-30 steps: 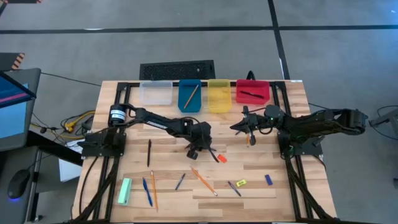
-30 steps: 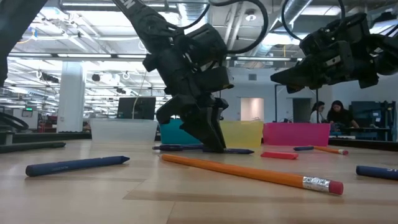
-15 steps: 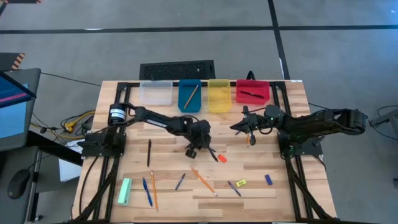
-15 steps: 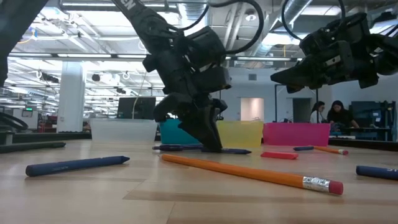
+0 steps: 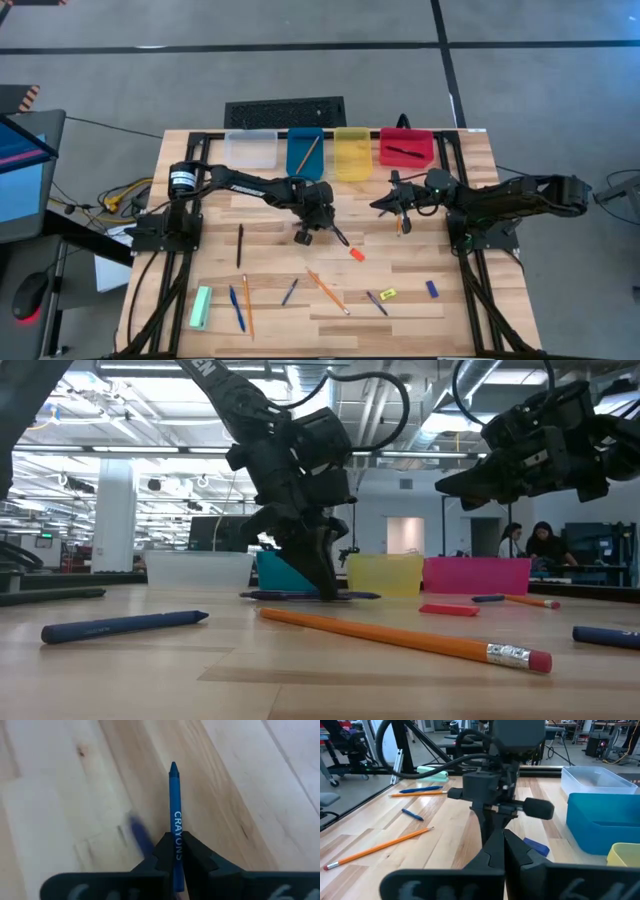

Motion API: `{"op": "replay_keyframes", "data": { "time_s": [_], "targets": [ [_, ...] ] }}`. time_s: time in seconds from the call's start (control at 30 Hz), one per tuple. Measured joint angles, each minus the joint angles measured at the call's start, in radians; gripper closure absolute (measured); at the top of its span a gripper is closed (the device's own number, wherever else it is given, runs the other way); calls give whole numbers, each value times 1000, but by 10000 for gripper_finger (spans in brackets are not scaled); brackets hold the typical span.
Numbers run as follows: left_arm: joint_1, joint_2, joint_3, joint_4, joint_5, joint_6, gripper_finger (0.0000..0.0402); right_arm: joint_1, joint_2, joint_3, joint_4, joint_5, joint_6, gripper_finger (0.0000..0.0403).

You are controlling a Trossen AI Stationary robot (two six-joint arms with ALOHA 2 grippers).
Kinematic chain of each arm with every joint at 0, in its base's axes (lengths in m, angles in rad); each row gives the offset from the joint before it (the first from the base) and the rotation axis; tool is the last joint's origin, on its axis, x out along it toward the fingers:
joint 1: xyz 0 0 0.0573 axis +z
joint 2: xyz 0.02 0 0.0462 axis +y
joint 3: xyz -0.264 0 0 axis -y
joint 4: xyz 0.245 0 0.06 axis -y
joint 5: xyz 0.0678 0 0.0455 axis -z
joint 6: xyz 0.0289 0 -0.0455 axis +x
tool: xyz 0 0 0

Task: Sort crayons/erasers/pens/pencils in bins
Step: Put the blue crayon into the yellow bin

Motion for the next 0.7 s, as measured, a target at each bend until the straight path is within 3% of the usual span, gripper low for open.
{"op": "replay_keyframes", "data": {
  "time_s": [0.4,0.7],
  "targets": [
    [28,-17,4,3,23,-2,395,0,0,0,-3,0,0,395],
    [85,-121,4,63,13,-72,395,0,0,0,-4,0,0,395]
  ]
}}
